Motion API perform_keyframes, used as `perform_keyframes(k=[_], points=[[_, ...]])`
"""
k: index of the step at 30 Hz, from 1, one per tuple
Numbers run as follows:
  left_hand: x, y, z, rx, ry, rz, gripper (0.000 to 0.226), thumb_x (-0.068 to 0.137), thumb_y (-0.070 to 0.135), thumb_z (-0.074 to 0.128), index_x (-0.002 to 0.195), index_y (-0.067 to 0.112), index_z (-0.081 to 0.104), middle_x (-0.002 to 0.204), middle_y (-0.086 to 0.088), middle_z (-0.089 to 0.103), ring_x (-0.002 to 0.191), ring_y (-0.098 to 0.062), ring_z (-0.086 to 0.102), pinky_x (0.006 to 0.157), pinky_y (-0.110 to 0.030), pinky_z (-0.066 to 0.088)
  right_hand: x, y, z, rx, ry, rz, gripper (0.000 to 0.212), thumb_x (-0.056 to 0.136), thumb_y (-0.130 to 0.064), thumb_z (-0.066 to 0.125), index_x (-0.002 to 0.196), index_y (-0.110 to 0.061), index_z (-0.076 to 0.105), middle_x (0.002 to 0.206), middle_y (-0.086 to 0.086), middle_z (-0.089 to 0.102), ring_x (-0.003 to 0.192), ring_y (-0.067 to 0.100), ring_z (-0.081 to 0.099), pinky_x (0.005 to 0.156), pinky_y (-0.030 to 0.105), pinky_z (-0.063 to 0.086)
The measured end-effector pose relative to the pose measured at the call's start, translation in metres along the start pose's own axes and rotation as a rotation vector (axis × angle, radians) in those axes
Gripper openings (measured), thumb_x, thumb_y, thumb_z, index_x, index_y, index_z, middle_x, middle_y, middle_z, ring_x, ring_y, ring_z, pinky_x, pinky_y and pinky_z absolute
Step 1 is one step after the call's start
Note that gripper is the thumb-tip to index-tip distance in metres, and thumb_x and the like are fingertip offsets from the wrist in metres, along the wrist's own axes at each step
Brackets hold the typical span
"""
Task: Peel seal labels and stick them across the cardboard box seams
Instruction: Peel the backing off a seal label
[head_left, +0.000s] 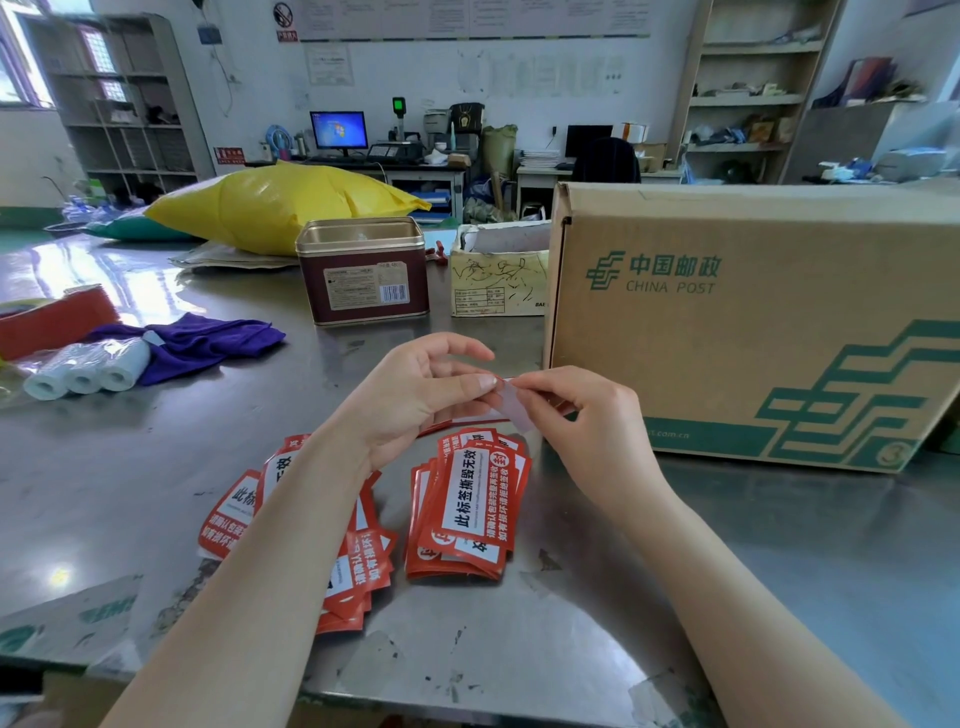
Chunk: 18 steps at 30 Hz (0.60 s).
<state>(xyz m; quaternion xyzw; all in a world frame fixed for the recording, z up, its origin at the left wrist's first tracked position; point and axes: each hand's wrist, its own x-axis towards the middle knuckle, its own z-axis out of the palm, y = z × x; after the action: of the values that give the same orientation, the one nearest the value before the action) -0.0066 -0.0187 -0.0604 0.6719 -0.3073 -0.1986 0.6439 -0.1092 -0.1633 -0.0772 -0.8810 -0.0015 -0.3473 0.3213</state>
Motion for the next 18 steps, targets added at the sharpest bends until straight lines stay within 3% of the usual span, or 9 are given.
perform_keyframes(k=[10, 18], points=[[-0.0009, 0.0007, 0.0, -0.047, 0.001, -0.012, 0.033, 0.073, 0.018, 0.069, 0.104, 0.012, 0.061, 0.089, -0.013, 0.073, 0.083, -0.023, 0.07, 0.074, -0.028, 0.056, 0.0007, -0.0002, 0.0007, -0.028, -0.012, -0.016, 0.02, 0.086, -0.014, 0.06, 0.103, -0.011, 0.07, 0.099, 0.002, 0.07, 0.084, 0.001, 0.054, 0.07, -0.002, 0.04], [-0.0004, 0.0003, 0.0009, 0.007, 0.019, -0.007, 0.023, 0.084, 0.006, 0.063, 0.106, 0.012, 0.06, 0.09, -0.014, 0.073, 0.083, -0.021, 0.07, 0.074, -0.027, 0.056, 0.0003, 0.0003, 0.0013, -0.015, 0.004, -0.046, 0.018, 0.086, -0.011, 0.061, 0.1, -0.009, 0.071, 0.096, 0.004, 0.071, 0.082, 0.003, 0.055, 0.076, 0.0, 0.039]])
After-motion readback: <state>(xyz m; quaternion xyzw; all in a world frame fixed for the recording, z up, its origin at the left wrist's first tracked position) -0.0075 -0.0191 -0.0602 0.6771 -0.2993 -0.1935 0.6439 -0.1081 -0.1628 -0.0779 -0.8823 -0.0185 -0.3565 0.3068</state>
